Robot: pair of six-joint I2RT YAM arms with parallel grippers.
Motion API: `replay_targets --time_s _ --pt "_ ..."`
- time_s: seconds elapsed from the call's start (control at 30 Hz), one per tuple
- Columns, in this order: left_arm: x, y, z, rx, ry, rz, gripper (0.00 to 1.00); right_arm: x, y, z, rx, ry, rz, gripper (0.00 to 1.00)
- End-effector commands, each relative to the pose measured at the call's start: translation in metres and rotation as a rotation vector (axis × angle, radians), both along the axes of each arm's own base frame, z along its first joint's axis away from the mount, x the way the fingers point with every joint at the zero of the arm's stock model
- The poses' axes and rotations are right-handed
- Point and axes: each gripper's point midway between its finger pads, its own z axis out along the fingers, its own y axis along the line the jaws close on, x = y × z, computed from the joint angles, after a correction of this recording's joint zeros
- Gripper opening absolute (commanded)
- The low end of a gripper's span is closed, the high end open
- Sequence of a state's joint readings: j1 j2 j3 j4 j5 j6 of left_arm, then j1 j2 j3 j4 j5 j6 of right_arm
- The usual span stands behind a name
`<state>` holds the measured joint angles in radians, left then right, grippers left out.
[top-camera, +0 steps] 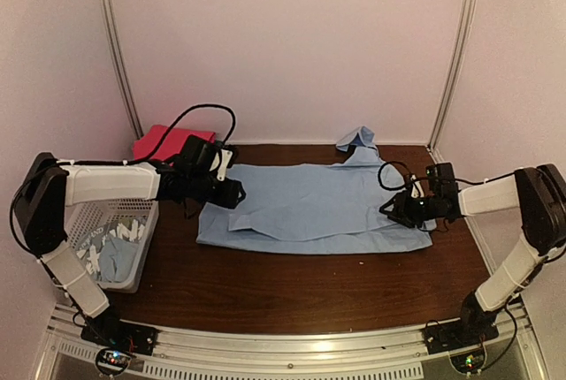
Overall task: Fold and stack the mixed laundry pile
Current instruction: Smooth out the 1/3-folded shirt at the center of the board.
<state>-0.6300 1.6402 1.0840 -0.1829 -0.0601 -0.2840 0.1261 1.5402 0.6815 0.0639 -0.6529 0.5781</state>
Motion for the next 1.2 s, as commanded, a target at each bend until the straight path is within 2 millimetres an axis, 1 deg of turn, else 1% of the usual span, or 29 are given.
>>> replay_targets --time_s 0.0,0.1,0.2,0.23,0.37,0.4,0.47,0.57,0.7,0.8,0.9,1.0,1.17 --pt "-0.019 -0.029 -0.012 -0.288 0.185 0.035 0.60 0.008 0.001 -0.025 -0.052 0.016 0.008 0.40" --pt "-0.026 -0.031 -0.018 -0.385 0.233 0.080 0.70 0.003 -0.005 -0.047 -0.079 0.056 -0.015 0.36" --pt "-0.030 -0.022 -0.018 -0.454 0.239 0.156 0.80 -0.001 -0.008 -0.061 -0.095 0.083 -0.027 0.34" --pt "-0.032 -0.017 -0.019 -0.462 0.244 0.185 0.82 -0.002 -0.008 -0.063 -0.098 0.088 -0.029 0.34" --pt "-0.040 0.001 -0.023 -0.472 0.258 0.282 0.83 -0.004 -0.011 -0.070 -0.113 0.102 -0.036 0.32" --pt "-0.041 0.003 -0.019 -0.491 0.251 0.292 0.83 -0.005 -0.012 -0.070 -0.116 0.102 -0.036 0.32" --pt "-0.043 -0.001 -0.019 -0.534 0.267 0.294 0.83 -0.006 -0.012 -0.072 -0.120 0.106 -0.037 0.32" --pt "-0.043 -0.012 -0.027 -0.581 0.315 0.277 0.83 -0.006 -0.013 -0.073 -0.123 0.109 -0.036 0.32" --pt "-0.039 -0.020 -0.035 -0.615 0.347 0.284 0.82 -0.007 -0.014 -0.073 -0.127 0.111 -0.039 0.32" --pt "-0.037 -0.017 -0.040 -0.611 0.359 0.320 0.82 -0.007 -0.015 -0.072 -0.136 0.110 -0.039 0.31" --pt "-0.039 -0.009 -0.047 -0.596 0.375 0.373 0.82 -0.007 -0.016 -0.071 -0.143 0.106 -0.038 0.32" --pt "-0.047 -0.001 -0.056 -0.574 0.401 0.420 0.82 -0.007 -0.015 -0.071 -0.142 0.107 -0.034 0.31" --pt "-0.060 0.001 -0.064 -0.565 0.438 0.441 0.83 -0.007 -0.016 -0.072 -0.142 0.110 -0.036 0.31"
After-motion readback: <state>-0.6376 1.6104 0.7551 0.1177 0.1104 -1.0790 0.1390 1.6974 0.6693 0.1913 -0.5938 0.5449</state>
